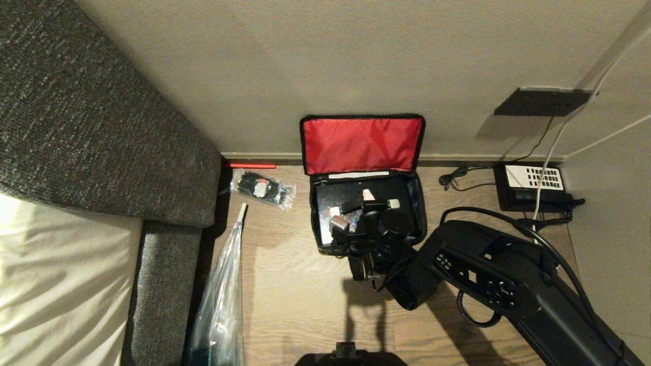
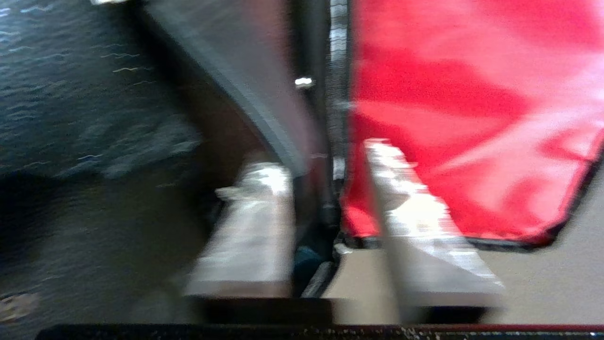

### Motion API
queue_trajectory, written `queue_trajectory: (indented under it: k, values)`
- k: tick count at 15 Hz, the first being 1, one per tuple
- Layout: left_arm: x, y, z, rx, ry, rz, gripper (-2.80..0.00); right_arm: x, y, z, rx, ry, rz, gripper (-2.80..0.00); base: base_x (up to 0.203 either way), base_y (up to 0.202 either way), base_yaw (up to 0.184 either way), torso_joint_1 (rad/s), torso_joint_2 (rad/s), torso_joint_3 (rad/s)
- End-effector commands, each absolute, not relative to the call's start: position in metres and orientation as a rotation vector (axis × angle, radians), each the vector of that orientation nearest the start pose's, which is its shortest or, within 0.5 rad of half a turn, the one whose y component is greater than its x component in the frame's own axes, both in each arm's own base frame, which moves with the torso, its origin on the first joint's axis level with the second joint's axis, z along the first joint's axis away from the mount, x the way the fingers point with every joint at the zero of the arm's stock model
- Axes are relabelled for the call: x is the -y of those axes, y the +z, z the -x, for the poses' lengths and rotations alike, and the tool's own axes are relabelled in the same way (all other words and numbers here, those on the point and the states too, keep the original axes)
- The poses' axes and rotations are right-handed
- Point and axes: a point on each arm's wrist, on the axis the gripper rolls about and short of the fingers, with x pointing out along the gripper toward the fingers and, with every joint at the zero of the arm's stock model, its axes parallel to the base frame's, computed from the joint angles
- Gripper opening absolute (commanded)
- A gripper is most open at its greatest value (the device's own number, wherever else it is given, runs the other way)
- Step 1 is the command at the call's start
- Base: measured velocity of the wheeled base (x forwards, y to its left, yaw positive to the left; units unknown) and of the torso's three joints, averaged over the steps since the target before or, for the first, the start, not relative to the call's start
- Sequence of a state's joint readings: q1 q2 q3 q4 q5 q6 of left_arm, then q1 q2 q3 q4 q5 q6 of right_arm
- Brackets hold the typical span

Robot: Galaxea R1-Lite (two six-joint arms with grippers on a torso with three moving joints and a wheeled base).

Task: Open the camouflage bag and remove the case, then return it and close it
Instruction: Grip the handle, then lift the black box

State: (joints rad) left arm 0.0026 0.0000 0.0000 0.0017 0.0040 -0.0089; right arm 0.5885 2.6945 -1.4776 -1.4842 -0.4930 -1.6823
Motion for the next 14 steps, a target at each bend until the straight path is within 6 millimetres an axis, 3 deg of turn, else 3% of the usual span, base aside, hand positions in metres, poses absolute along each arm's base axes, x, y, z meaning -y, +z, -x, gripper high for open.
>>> queue_trajectory:
  k: [1, 14]
  values:
    - [0.000, 0.075, 0.023, -0.003, 0.008, 0.009, -2.80, -0.269, 0.027, -0.416, 0.269, -0.140, 1.523, -2.80, 0.000, 0.000, 0.000, 0.000, 0.00, 0.000]
    - [0.000, 0.075, 0.023, -0.003, 0.008, 0.009, -2.80, -0.278, 0.077, -0.379, 0.294, -0.144, 1.496, -2.80, 0.000, 0.000, 0.000, 0.000, 0.00, 0.000]
